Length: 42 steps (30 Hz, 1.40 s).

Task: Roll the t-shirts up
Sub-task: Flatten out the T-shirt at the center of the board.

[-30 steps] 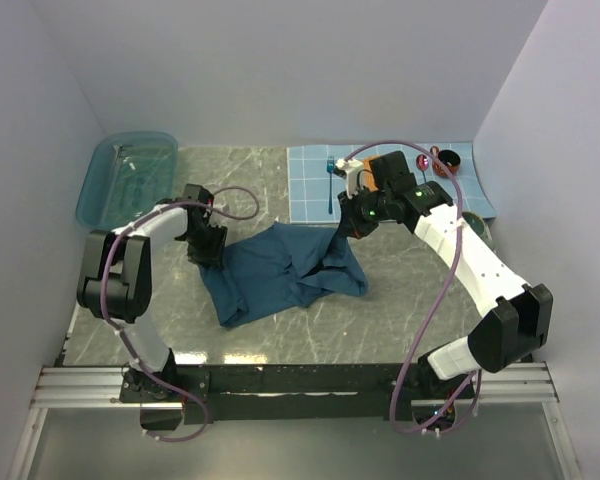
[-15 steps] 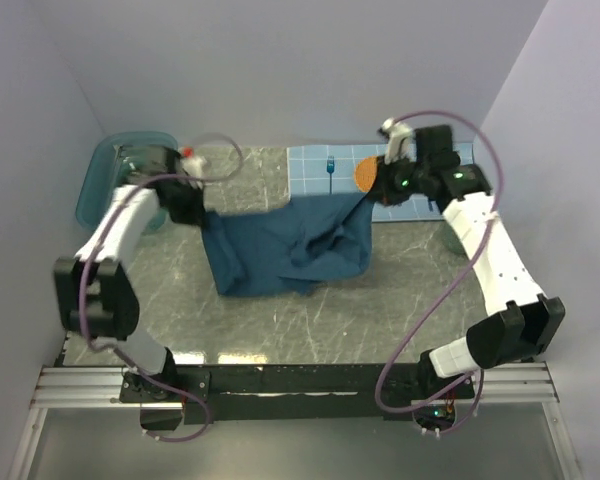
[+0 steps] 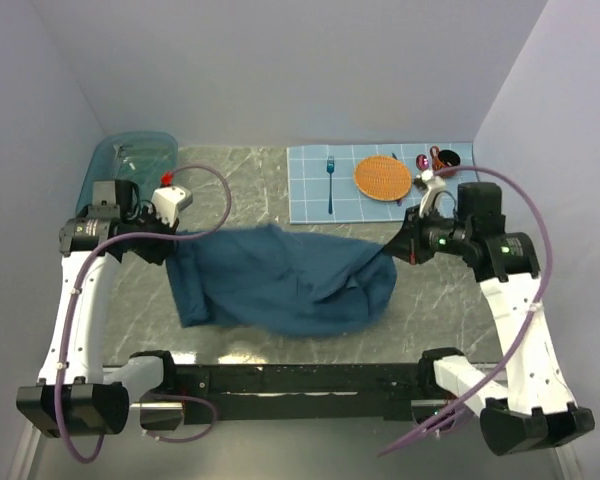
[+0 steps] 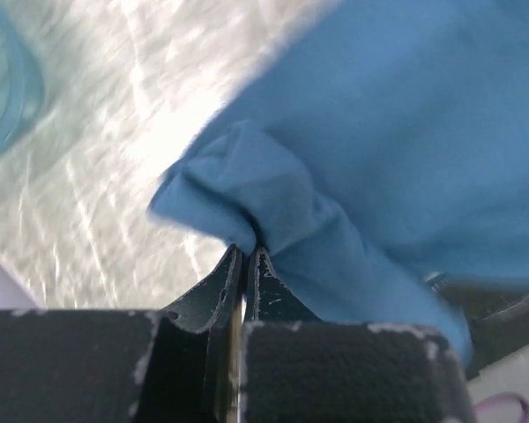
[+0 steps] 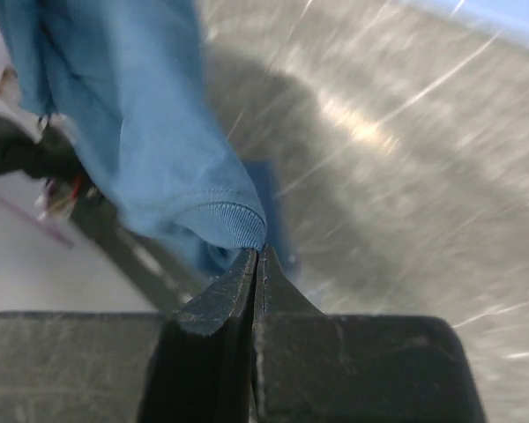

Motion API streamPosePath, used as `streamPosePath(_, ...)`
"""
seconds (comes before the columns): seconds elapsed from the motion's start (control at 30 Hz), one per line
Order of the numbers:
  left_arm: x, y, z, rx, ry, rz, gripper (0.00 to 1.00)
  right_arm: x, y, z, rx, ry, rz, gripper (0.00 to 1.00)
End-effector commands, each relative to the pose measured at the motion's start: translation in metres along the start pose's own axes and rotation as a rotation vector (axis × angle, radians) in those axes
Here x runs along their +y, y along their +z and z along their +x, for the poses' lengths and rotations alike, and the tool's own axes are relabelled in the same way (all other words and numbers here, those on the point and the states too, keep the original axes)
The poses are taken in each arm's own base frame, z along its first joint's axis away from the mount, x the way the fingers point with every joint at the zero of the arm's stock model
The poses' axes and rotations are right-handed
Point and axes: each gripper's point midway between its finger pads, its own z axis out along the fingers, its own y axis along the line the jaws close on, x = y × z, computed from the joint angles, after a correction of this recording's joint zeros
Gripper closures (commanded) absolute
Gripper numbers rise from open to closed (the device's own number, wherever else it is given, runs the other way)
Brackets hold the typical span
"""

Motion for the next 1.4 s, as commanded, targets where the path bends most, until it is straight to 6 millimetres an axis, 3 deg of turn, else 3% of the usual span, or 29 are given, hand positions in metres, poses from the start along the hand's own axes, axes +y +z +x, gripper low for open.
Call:
streamPosePath(0.0,0.062,0.010,-0.003,-0.014,-0.056,-0.310,0.95,-0.041,0.041,-0.004,0.032,0.189,-0.030,1.00)
streamPosePath(0.03,0.071,0.027,0.000,0.021,-0.084,-0.313,0.86,-0.052,0.051,-0.008,0.038,0.240,-0.034,1.00)
streamPosePath(0.07,0.080,0.034,-0.005,0.019,-0.104,-0.330,0.82,-0.083,0.071,-0.007,0.076,0.367,-0.011,0.98)
streamPosePath(0.1,0.092,0.038,-0.010,0.023,-0.119,-0.364,0.77,-0.107,0.070,-0.017,0.051,0.421,0.032,0.71)
streamPosePath(0.17,0.107,0.048,-0.022,0.030,-0.164,-0.381,0.65,-0.140,0.078,-0.021,0.056,0.465,0.089,0.58)
streamPosePath(0.23,0.110,0.049,-0.030,0.013,-0.172,-0.381,0.56,-0.162,0.065,-0.043,0.038,0.336,0.199,0.52)
streamPosePath(0.3,0.109,0.047,-0.034,-0.010,-0.187,-0.379,0.50,-0.158,0.052,-0.063,0.010,0.237,0.217,0.51)
streamPosePath(0.37,0.100,0.048,-0.033,-0.021,-0.192,-0.343,0.43,-0.140,0.043,-0.074,-0.005,0.049,0.187,0.51)
streamPosePath(0.4,0.097,0.049,-0.032,-0.025,-0.198,-0.335,0.42,-0.129,0.046,-0.070,0.009,-0.039,0.164,0.51)
streamPosePath(0.43,0.093,0.051,-0.030,-0.031,-0.206,-0.317,0.42,-0.110,0.057,-0.064,0.049,-0.236,0.125,0.50)
streamPosePath(0.47,0.089,0.051,-0.030,-0.041,-0.224,-0.301,0.41,-0.089,0.056,-0.066,0.021,-0.377,0.111,0.50)
streamPosePath(0.5,0.084,0.052,-0.031,-0.049,-0.233,-0.279,0.41,-0.085,0.069,-0.041,0.068,-0.441,0.095,0.51)
streamPosePath(0.53,0.072,0.054,-0.032,-0.064,-0.239,-0.217,0.41,-0.056,0.077,-0.033,0.063,-0.612,0.040,0.51)
streamPosePath(0.57,0.065,0.054,-0.033,-0.073,-0.252,-0.190,0.41,-0.057,0.090,-0.012,0.096,-0.671,0.031,0.52)
streamPosePath(0.67,0.052,0.059,-0.025,-0.056,-0.264,-0.132,0.41,-0.048,0.119,0.021,0.154,-0.885,-0.038,0.59)
streamPosePath(0.77,0.052,0.059,-0.012,-0.020,-0.253,-0.149,0.42,-0.056,0.144,0.035,0.225,-1.001,-0.082,0.65)
streamPosePath(0.93,0.045,0.064,0.006,0.015,-0.254,-0.138,0.42,-0.077,0.182,0.065,0.393,-1.038,-0.173,0.68)
streamPosePath(1.1,0.040,0.071,0.021,0.048,-0.267,-0.128,0.42,-0.081,0.196,0.103,0.478,-1.167,-0.243,0.63)
streamPosePath(1.37,0.038,0.075,0.034,0.075,-0.279,-0.134,0.42,-0.084,0.195,0.143,0.556,-1.336,-0.311,0.62)
